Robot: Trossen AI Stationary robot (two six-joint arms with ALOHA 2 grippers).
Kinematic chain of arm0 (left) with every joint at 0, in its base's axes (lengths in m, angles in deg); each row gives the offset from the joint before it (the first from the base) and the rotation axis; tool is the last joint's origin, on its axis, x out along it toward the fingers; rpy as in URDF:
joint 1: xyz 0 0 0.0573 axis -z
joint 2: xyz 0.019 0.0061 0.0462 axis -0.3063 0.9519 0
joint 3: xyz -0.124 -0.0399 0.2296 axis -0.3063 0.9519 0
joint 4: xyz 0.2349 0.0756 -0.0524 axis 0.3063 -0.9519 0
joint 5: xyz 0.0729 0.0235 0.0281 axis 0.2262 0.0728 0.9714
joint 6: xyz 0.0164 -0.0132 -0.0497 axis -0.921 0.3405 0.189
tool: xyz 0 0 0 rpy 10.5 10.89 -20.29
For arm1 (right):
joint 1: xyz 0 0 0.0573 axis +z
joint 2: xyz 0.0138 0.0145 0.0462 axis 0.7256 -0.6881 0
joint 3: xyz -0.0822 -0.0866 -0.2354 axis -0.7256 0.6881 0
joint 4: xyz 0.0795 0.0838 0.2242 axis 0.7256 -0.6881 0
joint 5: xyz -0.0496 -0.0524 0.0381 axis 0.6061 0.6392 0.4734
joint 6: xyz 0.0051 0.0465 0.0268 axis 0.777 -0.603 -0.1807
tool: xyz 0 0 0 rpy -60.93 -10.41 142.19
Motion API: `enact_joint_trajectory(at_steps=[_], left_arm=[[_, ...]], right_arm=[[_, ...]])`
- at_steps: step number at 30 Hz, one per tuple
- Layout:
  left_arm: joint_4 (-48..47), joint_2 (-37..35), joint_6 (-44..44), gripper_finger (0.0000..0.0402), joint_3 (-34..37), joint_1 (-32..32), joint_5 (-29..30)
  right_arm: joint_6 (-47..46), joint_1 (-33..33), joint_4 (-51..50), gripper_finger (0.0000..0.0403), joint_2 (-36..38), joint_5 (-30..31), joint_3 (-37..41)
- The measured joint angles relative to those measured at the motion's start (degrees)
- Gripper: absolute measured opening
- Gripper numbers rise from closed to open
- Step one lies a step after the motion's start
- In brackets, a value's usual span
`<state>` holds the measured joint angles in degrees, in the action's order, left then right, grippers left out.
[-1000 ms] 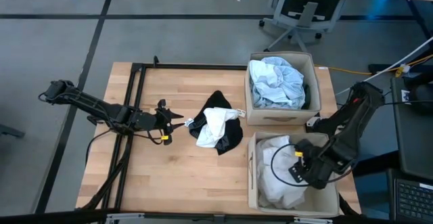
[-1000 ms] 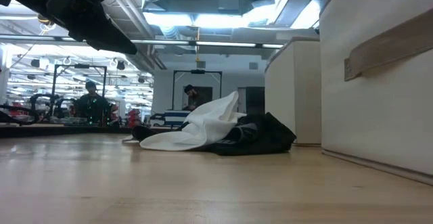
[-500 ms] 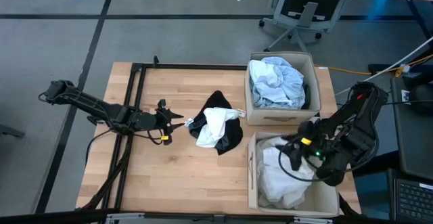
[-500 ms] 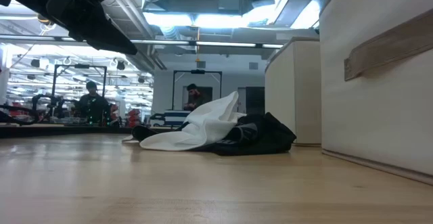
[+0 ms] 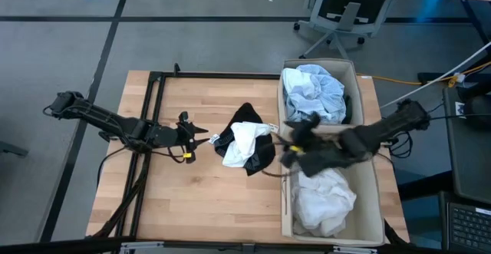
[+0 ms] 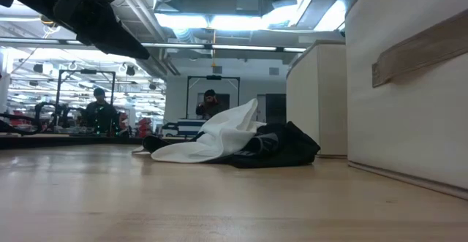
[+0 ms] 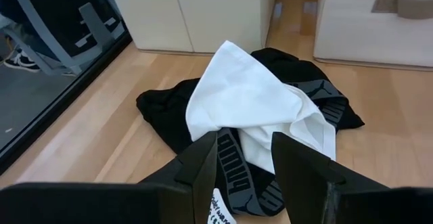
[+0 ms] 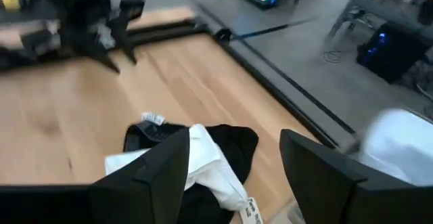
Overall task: Sort clothes
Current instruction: Put the white shorts into the bottom bin
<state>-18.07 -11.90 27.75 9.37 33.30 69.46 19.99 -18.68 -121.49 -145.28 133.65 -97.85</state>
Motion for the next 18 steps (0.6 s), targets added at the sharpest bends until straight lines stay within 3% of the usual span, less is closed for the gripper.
enact_joint_trajectory(at_steps=[4,8,12,18], left_arm=[[0.0,0.0,0.0,0.0131,0.0,0.0,0.0],[0.0,0.0,0.1,0.0131,0.0,0.0,0.0],[0.2,0.0,0.0,0.0131,0.0,0.0,0.0],[0.7,0.0,0.0,0.0131,0.0,0.0,0.0]], right_arm=[[13.2,-6.9,9.4,0.023,-4.9,-9.0,0.0],[20.8,-13.0,17.0,0.023,-9.8,-19.5,0.0],[23.1,-18.1,19.6,0.023,-14.4,-26.3,0.0],[21.3,-24.4,20.0,0.023,-20.9,-31.6,0.0]])
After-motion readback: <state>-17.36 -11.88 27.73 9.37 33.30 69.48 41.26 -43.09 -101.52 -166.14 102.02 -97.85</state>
